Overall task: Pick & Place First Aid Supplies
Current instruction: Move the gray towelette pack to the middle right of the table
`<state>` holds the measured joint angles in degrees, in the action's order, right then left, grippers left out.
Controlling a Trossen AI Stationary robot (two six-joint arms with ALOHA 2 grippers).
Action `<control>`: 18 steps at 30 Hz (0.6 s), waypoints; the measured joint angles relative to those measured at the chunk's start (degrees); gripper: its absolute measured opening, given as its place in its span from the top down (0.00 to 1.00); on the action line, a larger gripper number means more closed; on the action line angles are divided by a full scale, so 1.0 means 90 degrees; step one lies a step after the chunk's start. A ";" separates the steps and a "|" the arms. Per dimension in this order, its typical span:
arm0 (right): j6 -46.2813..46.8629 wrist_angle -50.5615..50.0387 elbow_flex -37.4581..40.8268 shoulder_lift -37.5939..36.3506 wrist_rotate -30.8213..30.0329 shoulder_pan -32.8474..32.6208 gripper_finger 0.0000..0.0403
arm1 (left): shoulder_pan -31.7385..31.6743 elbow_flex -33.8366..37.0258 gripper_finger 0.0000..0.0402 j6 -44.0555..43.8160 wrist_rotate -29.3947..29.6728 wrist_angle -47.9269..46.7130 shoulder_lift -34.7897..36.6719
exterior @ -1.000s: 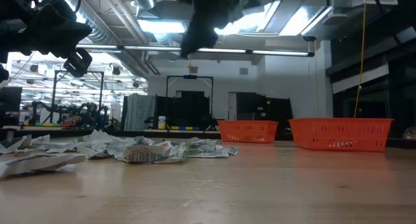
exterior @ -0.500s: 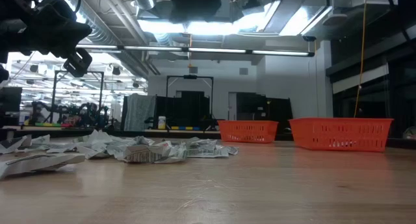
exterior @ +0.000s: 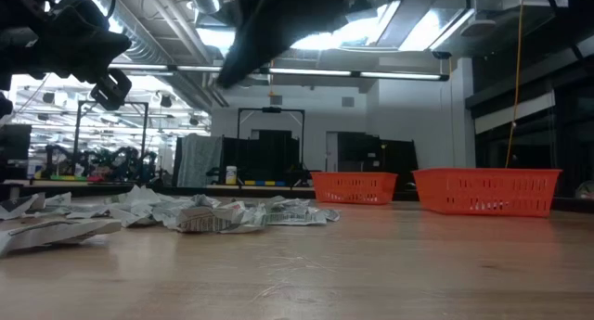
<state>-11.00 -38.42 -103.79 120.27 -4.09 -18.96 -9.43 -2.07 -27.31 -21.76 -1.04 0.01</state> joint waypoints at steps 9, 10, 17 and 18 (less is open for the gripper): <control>0.0155 0.0454 0.0000 0.0570 -0.0319 -0.0070 0.52 | 0.0001 0.0001 0.96 0.0000 0.0001 0.0000 0.0000; 0.0187 0.0462 0.0000 0.0603 -0.0318 -0.0074 0.52 | 0.0000 0.0000 0.96 0.0000 0.0000 0.0000 0.0000; 0.0195 0.0487 0.0000 0.0900 -0.0330 -0.0198 0.52 | 0.0000 0.0002 0.96 0.0000 0.0002 0.0000 0.0000; 0.0195 0.0478 0.0000 0.0945 -0.0322 -0.0212 0.52 | 0.0001 0.0001 0.96 0.0000 0.0000 -0.0002 0.0000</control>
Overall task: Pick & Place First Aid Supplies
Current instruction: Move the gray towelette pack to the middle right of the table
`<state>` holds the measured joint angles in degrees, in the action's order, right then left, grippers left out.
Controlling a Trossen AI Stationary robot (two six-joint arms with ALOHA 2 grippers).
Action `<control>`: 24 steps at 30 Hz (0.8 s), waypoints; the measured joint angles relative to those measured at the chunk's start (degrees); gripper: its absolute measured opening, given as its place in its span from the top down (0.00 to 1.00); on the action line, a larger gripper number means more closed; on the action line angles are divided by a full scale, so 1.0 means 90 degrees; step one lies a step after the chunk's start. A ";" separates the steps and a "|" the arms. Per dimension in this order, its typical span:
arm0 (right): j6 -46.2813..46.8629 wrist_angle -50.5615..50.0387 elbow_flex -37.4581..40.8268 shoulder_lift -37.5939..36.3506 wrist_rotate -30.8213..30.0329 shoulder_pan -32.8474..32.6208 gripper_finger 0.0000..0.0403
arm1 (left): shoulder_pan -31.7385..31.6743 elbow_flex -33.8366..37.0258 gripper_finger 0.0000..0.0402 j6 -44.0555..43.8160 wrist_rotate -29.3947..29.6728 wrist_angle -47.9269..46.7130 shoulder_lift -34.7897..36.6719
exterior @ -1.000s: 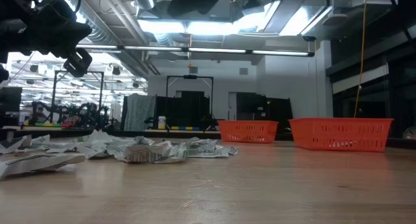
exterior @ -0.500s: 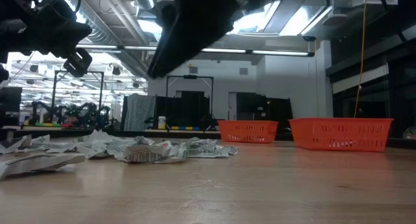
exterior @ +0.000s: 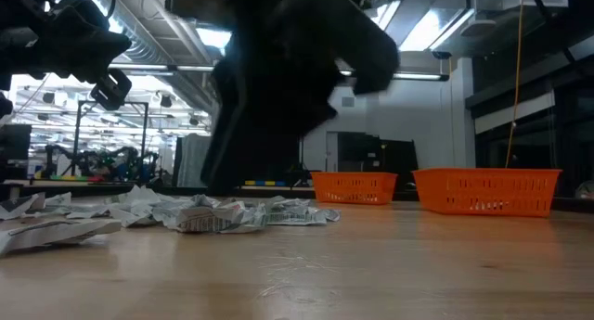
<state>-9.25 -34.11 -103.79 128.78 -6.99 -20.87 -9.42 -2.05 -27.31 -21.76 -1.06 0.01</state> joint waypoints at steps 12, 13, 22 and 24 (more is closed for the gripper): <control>0.0021 0.0239 0.0000 0.0220 -0.0577 0.0005 0.65 | -0.0001 -0.0001 0.96 0.0000 0.0002 0.0002 0.0000; 0.0023 0.0232 0.0000 0.0220 -0.0592 0.0005 0.67 | 0.0000 0.0000 0.96 0.0000 0.0002 0.0001 0.0000; 0.0023 0.0255 0.0000 0.0323 -0.0541 0.0005 0.86 | -0.0001 0.0001 0.96 0.0000 0.0002 0.0000 0.0000; 0.0024 0.0222 0.0000 0.0337 -0.0546 0.0005 0.89 | -0.0001 -0.0001 0.96 0.0000 0.0002 0.0000 0.0000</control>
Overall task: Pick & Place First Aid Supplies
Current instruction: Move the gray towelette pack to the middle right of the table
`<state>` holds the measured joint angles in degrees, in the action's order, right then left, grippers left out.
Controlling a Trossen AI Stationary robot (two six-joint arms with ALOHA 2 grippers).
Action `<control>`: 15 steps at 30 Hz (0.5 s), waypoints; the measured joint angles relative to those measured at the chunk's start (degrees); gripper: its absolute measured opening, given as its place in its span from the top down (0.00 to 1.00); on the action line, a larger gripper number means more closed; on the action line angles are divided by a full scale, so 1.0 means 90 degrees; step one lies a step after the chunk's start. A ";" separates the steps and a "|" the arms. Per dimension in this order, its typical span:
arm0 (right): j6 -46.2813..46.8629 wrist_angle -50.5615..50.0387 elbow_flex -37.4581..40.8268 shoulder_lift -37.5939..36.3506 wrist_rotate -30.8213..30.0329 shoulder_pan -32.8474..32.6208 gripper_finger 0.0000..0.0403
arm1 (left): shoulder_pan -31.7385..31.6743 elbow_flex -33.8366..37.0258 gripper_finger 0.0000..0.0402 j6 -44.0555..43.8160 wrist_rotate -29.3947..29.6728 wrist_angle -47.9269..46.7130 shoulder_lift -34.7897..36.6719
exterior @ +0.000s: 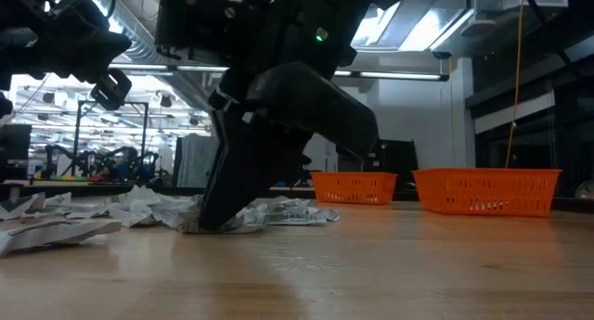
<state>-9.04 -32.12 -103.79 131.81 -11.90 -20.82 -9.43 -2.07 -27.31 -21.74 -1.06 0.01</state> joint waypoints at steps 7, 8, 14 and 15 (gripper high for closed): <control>0.0239 0.0030 -0.0006 0.0034 -0.0032 -0.0012 0.97 | 0.0001 0.0001 0.96 0.0000 0.0000 0.0001 0.0000; 0.0380 -0.0006 -0.0035 0.0034 -0.0032 -0.0024 0.98 | 0.0000 0.0001 0.96 0.0000 -0.0001 0.0001 0.0000; 0.1217 -0.0501 -0.0529 0.0044 0.0017 -0.0105 0.98 | 0.0000 0.0000 0.96 0.0000 -0.0002 0.0002 0.0000; 0.1349 -0.0650 -0.0669 0.0044 0.0016 -0.0118 0.98 | 0.0000 0.0000 0.96 0.0000 0.0000 0.0000 0.0000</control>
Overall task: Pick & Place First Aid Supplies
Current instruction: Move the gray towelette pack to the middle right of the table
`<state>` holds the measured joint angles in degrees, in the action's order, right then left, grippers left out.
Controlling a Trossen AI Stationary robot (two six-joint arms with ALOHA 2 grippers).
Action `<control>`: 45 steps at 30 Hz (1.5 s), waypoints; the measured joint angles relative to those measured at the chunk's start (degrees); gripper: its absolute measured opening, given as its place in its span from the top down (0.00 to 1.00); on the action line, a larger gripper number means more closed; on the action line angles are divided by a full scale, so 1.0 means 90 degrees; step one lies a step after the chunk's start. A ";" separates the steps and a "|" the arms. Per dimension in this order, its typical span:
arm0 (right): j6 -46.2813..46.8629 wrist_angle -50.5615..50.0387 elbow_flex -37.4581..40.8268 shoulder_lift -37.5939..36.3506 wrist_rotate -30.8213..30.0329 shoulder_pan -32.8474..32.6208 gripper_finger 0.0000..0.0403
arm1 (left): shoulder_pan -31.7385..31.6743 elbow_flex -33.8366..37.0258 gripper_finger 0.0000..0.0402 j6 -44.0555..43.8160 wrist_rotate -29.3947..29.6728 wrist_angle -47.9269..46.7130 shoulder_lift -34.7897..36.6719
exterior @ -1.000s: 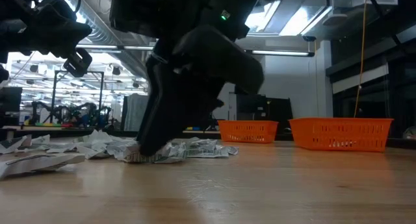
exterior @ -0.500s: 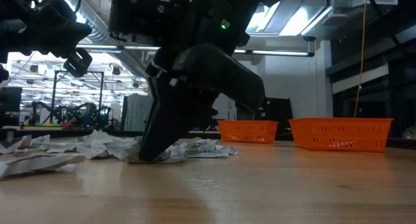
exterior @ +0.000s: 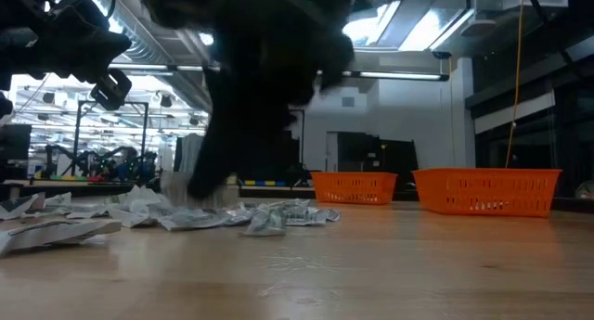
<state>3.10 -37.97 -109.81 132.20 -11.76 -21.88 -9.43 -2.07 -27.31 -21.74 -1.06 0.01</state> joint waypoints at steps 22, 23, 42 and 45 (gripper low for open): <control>0.2150 -0.3545 -0.2767 -0.0085 -0.0006 -0.0339 0.99 | 0.0000 0.0000 0.96 0.0000 0.0000 0.0000 0.0000; 0.2206 -0.3687 -0.2767 -0.0118 -0.0006 -0.0372 0.99 | 0.0002 0.0000 0.96 0.0000 -0.0002 0.0002 0.0000; 0.3252 -0.5743 -0.2495 -0.0606 -0.0138 -0.0660 0.99 | 0.0000 0.0002 0.96 0.0000 -0.0002 0.0000 0.0000; 0.3469 -0.5764 -0.2015 -0.0824 -0.0133 -0.0601 0.99 | 0.0000 0.0002 0.96 0.0000 0.0000 0.0005 0.0000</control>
<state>34.32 -89.84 -127.95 124.79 -12.96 -27.28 -9.43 -2.04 -27.31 -21.74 -1.02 0.01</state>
